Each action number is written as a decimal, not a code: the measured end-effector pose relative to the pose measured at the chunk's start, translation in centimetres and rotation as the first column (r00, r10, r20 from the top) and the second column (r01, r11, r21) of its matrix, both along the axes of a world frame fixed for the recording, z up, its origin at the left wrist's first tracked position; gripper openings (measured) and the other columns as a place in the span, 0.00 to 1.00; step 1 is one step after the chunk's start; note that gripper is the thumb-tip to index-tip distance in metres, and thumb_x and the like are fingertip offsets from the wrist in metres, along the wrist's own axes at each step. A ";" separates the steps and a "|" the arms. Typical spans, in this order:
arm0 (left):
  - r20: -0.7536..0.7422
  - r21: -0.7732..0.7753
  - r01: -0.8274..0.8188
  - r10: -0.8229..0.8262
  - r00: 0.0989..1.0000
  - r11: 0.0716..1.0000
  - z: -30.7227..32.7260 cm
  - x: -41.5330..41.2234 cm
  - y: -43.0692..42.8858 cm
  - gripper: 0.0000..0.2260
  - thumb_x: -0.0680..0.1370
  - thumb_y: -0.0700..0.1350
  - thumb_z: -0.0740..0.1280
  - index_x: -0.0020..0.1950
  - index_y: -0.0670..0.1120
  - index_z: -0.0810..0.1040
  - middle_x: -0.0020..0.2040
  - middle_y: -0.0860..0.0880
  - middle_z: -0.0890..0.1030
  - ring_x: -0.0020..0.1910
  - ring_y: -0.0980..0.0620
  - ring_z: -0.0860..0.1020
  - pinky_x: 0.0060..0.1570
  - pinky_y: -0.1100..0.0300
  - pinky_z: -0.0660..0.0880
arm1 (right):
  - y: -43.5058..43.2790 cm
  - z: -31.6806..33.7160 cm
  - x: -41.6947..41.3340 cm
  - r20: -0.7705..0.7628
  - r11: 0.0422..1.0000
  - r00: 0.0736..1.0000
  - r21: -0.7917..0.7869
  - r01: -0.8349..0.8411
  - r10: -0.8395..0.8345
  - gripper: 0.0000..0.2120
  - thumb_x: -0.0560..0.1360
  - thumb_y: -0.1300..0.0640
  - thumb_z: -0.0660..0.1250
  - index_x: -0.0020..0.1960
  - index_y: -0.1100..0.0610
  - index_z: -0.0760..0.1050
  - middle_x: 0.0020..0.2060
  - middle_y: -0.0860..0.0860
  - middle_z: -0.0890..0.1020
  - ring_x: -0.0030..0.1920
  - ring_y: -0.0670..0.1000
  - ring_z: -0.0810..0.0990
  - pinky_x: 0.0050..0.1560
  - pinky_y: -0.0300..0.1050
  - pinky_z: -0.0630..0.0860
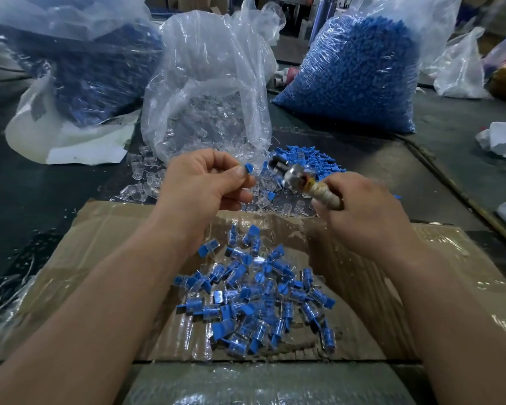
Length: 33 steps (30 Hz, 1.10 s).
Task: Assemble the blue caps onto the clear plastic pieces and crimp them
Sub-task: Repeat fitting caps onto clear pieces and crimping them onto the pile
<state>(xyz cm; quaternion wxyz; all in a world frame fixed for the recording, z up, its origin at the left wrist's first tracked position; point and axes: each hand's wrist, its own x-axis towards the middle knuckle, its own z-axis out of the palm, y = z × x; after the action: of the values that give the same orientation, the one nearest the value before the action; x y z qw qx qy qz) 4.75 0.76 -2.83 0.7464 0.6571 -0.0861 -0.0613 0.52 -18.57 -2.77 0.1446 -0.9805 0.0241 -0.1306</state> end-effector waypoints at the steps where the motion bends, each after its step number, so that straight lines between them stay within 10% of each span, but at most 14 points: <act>1: 0.012 0.004 0.008 -0.008 1.000 1.000 0.0 -0.1 0.0 0.06 0.75 0.33 0.64 0.40 0.42 0.75 0.30 0.50 0.82 0.27 0.57 0.79 0.28 0.67 0.75 | 0.1 0.1 -0.1 0.030 0.998 0.999 0.059 -0.015 0.013 0.12 0.74 0.53 0.64 0.34 0.48 0.64 0.33 0.44 0.70 0.33 0.44 0.68 0.30 0.41 0.59; 33: 0.269 0.160 -0.083 0.038 0.962 0.984 -0.4 -0.5 -0.7 0.10 0.75 0.32 0.64 0.39 0.45 0.74 0.29 0.55 0.80 0.28 0.59 0.79 0.32 0.64 0.79 | 1.8 -0.4 0.2 -0.082 0.982 0.982 0.099 -0.163 0.171 0.04 0.76 0.55 0.62 0.45 0.50 0.66 0.37 0.43 0.70 0.37 0.41 0.67 0.34 0.36 0.61</act>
<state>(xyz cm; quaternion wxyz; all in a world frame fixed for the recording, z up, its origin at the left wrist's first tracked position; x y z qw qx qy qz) 4.29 0.09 -3.26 0.6709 0.7229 -0.1595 0.0430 0.72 -16.82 -3.14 0.1986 -0.9763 -0.0457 -0.0723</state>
